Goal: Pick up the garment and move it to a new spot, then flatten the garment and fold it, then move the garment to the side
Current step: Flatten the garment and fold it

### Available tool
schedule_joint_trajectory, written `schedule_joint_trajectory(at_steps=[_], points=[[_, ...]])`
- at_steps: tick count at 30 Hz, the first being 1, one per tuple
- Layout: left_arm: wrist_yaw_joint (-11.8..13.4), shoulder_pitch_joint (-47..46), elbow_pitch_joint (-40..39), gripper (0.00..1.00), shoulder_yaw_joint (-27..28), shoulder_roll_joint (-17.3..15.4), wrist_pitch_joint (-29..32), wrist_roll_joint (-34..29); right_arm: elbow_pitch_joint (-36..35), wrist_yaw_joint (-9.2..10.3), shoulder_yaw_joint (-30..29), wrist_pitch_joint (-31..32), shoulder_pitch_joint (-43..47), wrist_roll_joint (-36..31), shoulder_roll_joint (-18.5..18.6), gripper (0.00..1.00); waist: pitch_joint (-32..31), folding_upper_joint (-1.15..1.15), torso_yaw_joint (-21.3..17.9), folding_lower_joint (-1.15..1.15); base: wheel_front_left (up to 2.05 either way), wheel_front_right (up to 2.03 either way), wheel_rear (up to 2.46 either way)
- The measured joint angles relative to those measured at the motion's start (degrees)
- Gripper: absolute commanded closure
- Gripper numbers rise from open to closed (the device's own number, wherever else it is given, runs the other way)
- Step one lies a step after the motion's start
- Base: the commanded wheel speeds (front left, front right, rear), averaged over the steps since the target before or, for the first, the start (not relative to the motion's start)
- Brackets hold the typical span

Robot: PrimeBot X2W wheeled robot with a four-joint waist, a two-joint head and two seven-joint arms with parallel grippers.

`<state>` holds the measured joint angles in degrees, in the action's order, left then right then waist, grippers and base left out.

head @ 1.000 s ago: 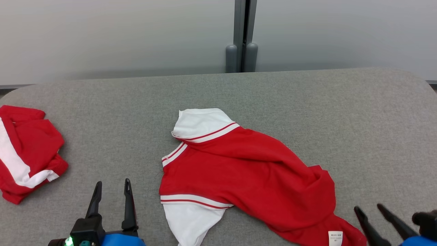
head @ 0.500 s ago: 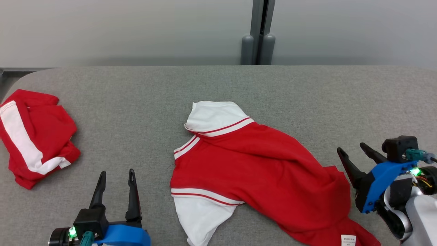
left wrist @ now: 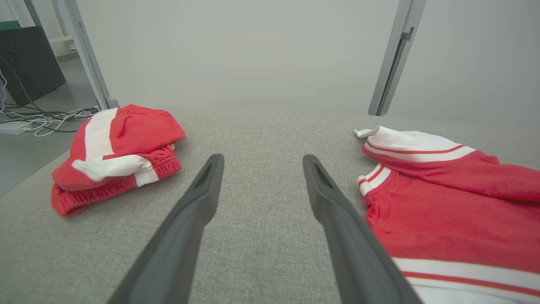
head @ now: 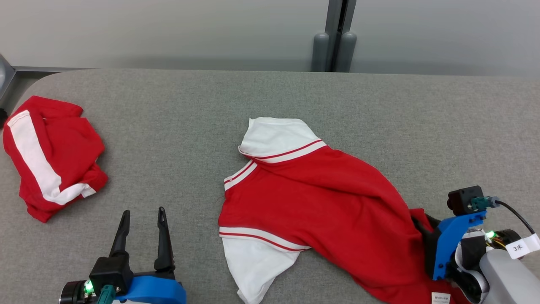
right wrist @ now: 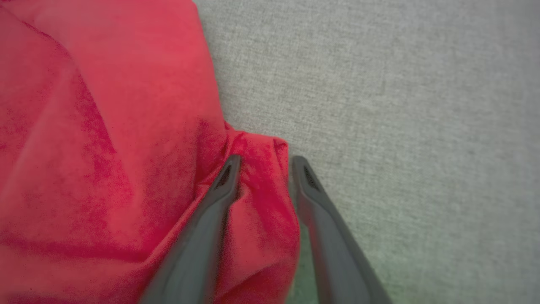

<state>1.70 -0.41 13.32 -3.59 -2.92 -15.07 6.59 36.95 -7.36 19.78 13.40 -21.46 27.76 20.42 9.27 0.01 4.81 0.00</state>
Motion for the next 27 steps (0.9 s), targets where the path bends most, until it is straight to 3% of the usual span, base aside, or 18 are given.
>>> schedule_joint_trajectory(at_steps=[5, 12, 15, 21, 27], points=[[0.26, -0.06, -0.01, 0.00, -0.15, 0.00, 0.00, 0.33, -0.34, -0.13, 1.14, -5.16, -2.87, 3.55, -0.16, 1.00, -0.34, 0.01, -0.33, 0.01, 0.00, 0.00, 0.00], [0.20, -0.03, -0.01, 0.00, 0.21, 0.01, 0.00, 0.31, -1.87, -0.13, -5.45, -15.06, -9.70, 8.32, 1.36, 1.00, -1.64, 0.01, -0.48, 0.01, 0.00, 0.00, 0.00], [0.21, 0.29, -0.07, 0.00, 0.38, 0.01, 0.00, 0.42, -2.68, -0.13, -7.27, -16.38, -11.07, 10.77, 1.34, 1.00, -1.98, 0.00, -0.46, 0.00, 0.00, 0.00, 0.00], [0.30, 0.36, -0.12, 0.00, 0.20, 0.00, 0.00, 0.98, -2.70, -0.12, -7.25, -18.72, -11.08, 9.58, 1.92, 1.00, -2.07, 0.00, -0.08, 0.00, 0.00, 0.00, 0.00], [0.36, 0.35, -0.37, 0.00, -0.18, 0.01, 0.00, 1.07, -1.03, -0.13, -7.68, -21.48, -13.67, 7.42, 0.15, 1.00, -1.52, 0.00, 0.23, 0.00, 0.00, 0.00, 0.00]])
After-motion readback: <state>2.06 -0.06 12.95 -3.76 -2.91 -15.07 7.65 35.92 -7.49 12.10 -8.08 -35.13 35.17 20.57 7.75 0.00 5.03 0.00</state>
